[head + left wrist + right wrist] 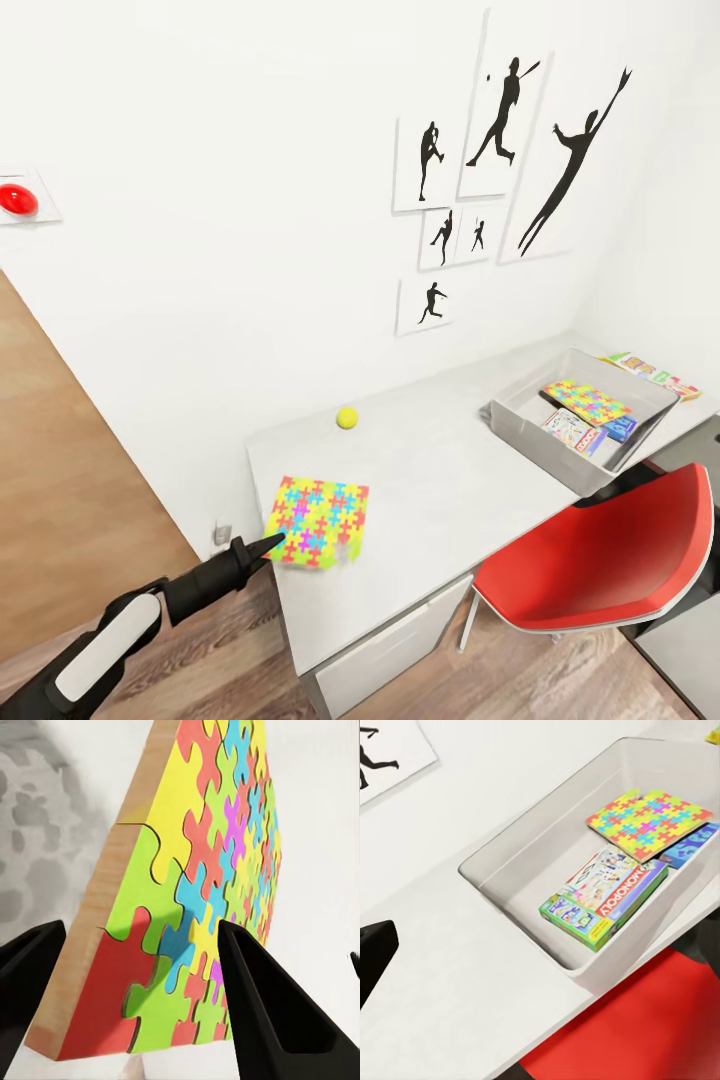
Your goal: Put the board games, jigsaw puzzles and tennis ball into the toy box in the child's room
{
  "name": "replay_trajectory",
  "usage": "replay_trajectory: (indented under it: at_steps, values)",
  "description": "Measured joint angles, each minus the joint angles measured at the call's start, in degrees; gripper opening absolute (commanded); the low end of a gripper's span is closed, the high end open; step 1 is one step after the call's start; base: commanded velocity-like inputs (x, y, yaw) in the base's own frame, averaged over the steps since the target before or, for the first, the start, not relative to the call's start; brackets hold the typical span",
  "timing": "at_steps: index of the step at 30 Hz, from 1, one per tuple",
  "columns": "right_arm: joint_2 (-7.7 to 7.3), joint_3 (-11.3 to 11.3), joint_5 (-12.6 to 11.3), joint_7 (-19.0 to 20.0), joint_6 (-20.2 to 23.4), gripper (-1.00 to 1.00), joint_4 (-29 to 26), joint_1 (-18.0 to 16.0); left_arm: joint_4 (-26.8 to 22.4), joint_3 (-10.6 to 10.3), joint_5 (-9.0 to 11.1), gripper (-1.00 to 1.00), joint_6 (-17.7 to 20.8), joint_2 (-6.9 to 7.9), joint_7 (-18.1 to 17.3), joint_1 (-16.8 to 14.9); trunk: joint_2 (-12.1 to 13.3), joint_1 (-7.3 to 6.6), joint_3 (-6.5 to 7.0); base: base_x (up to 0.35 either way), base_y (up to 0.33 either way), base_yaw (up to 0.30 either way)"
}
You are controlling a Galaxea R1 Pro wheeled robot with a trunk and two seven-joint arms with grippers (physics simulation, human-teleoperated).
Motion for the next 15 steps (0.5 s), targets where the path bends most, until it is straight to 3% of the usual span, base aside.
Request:
replay_trajectory:
  at_steps: [6,15]
  values:
    - [-0.47,-0.2,0.0,0.0,0.0,1.0,0.0,0.0,-4.2,0.1,0.1,-1.0,0.1,0.05,0.1,0.0,0.0,0.0,0.0,0.0,0.0,0.0]
    - [-4.07,-0.4,0.0,0.0,-0.1,1.0,0.0,0.0,-15.3,0.3,0.1,-1.0,0.3,0.18,0.3,0.0,0.0,0.0,0.0,0.0,0.0,0.0]
